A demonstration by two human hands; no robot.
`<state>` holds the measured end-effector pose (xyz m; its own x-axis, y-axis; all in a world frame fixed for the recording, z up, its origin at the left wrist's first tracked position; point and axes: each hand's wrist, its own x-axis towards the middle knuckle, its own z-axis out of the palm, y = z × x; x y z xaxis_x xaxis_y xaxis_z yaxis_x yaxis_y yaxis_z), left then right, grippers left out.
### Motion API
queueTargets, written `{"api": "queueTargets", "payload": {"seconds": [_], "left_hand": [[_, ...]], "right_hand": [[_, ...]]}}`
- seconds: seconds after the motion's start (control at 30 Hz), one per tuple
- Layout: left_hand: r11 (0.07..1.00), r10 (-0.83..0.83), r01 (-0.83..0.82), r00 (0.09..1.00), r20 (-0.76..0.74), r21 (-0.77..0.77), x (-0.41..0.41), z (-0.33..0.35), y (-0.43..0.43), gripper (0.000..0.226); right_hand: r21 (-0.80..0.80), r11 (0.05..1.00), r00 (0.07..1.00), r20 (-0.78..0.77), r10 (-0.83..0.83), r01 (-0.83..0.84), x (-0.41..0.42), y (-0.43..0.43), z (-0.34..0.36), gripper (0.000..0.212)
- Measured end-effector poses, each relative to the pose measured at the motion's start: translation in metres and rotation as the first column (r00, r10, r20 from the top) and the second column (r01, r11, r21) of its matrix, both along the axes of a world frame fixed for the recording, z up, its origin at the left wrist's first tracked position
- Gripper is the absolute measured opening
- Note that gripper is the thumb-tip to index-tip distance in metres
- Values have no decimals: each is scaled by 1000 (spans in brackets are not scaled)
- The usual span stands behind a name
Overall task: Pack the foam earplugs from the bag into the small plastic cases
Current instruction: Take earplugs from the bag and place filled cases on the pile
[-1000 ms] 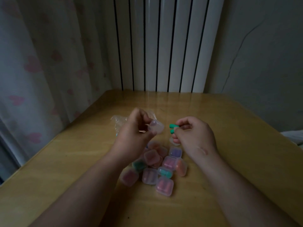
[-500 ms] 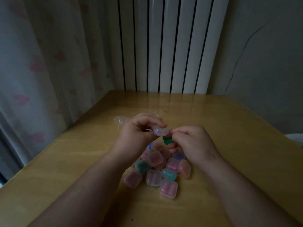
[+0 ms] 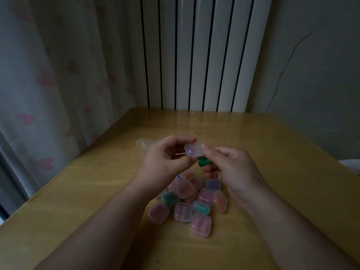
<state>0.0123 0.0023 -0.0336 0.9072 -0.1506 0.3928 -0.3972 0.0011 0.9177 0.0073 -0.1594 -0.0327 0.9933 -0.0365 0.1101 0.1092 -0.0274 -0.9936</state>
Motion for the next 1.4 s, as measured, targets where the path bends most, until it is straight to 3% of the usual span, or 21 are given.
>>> {"api": "queueTargets", "payload": {"seconds": [0.1,0.2,0.33,0.47,0.57,0.73,0.93,1.13,1.4], "left_hand": [[1000,25,-25,1000,-12,-11,1,0,1,35],[1000,1,-1,1000,-18,9,2,-2,2,40],[966,37,-52,997,66,253,6,-4,5,50],[994,-22,21,1000,15,108,5,-3,3,39],[998,22,-24,999,33,63,7,-4,2,38],[995,73,-76,996,55,67,7,-3,-1,36],[990,-10,2,998,57,141,7,-7,0,35],[962,130,-157,982,134,221,8,-6,-1,30],[945,166,-200,975,144,259,12,-10,0,26]], "right_hand": [[44,999,999,-26,19,-18,-1,0,1,34],[-14,999,999,15,52,-52,-5,0,1,19],[-153,988,998,68,13,-3,-4,-1,0,12],[52,999,1000,19,7,-8,-1,0,2,16],[70,997,998,-42,45,-42,-1,-2,1,17],[48,996,994,-72,82,-78,-2,0,-1,9],[58,998,999,-45,24,-22,1,-2,-3,10],[153,987,993,-102,62,-46,0,-3,2,11],[31,997,992,-103,69,-66,0,-1,0,9]]}}
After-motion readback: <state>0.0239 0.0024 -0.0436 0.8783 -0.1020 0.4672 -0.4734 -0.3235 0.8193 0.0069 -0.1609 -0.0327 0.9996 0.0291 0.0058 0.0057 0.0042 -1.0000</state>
